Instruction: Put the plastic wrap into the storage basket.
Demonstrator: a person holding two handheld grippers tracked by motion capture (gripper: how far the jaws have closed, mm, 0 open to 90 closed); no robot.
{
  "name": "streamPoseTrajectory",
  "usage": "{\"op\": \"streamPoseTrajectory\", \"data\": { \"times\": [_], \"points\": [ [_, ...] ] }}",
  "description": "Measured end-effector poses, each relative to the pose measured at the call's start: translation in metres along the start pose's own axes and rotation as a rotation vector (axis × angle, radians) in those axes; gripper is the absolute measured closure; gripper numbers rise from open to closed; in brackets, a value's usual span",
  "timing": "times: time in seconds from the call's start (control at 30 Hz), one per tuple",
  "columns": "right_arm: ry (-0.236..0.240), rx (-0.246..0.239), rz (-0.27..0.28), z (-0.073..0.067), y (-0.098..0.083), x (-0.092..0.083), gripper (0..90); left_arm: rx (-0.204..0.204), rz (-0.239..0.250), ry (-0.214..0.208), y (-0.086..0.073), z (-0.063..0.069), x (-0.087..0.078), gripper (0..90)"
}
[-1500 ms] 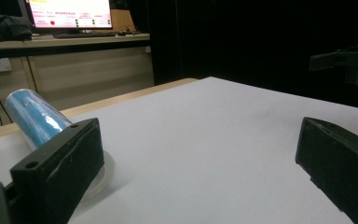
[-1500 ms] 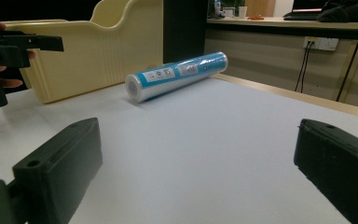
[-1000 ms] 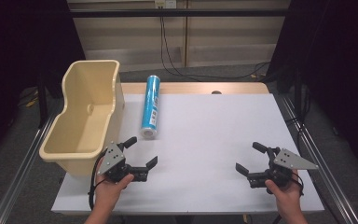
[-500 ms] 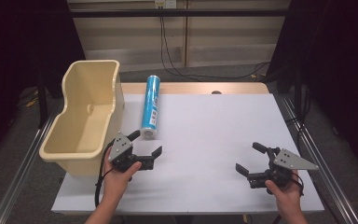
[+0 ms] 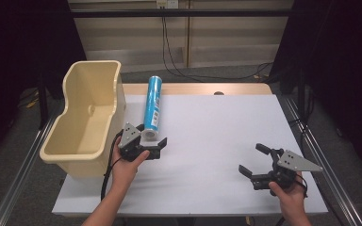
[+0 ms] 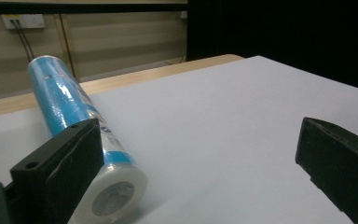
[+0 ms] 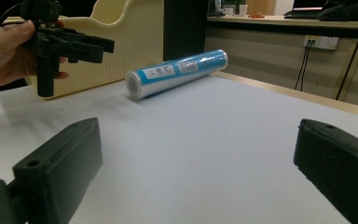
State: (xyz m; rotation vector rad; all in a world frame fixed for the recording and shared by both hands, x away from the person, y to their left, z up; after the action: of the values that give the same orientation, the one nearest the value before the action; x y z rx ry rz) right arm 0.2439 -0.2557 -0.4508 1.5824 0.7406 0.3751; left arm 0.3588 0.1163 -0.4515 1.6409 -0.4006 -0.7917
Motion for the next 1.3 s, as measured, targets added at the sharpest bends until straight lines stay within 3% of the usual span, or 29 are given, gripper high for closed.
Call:
{"op": "streamPoseTrajectory", "data": {
  "times": [0.1,0.27,0.4,0.6,0.73,0.77,0.8,0.9,1.0,1.07,1.13,1.3],
  "points": [
    [0.001,0.0,0.0,0.0,0.0,0.0,0.9,-0.025,-0.008,0.012,0.003,-0.005,0.006,0.7],
    [-0.001,-0.003,0.002,0.0,0.0,0.0,0.9,-0.032,-0.021,0.019,0.007,-0.01,0.015,0.7],
    [0.0,-0.004,0.006,-0.001,0.001,0.0,0.8,-0.042,-0.069,0.029,0.011,-0.015,0.026,0.5],
    [0.001,-0.008,0.004,-0.001,0.001,0.0,0.9,-0.08,-0.15,0.047,0.015,-0.027,0.042,0.3],
    [0.002,-0.011,0.001,-0.001,0.001,0.0,0.9,-0.081,-0.188,0.065,0.016,-0.033,0.048,0.0],
    [0.003,-0.011,0.001,-0.001,0.001,0.0,0.9,-0.105,-0.228,0.067,0.015,-0.038,0.053,0.0],
    [0.002,-0.01,0.0,-0.001,0.001,0.0,0.9,-0.101,-0.251,0.075,0.014,-0.04,0.056,0.0],
    [0.003,-0.012,0.0,-0.001,0.001,0.0,0.9,-0.134,-0.288,0.081,0.012,-0.046,0.063,0.0],
    [0.005,-0.015,-0.002,-0.001,0.001,0.0,1.0,-0.137,-0.362,0.125,0.009,-0.05,0.07,0.0],
    [0.005,-0.016,-0.002,-0.001,0.001,0.0,1.0,-0.148,-0.389,0.116,0.007,-0.053,0.073,0.0],
    [0.006,-0.017,-0.002,-0.001,0.001,0.0,1.0,-0.146,-0.426,0.138,0.005,-0.055,0.076,0.0],
    [0.007,-0.017,-0.004,-0.001,0.001,0.0,1.1,-0.182,-0.464,0.155,-0.001,-0.063,0.082,0.0]
  ]
}}
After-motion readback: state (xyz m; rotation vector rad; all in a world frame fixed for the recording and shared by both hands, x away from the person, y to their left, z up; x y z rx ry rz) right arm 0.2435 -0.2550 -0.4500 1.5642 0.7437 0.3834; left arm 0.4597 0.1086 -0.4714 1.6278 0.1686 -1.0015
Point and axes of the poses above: each handheld gripper's, and its own axes: x roughly forward along the jaws, y roughly out of its top, z roughly to its right, the point moved 4 cm from there along x, roughly forward along the jaws, and after that the axes turned 7 degrees about x, right-handed, at the moved point
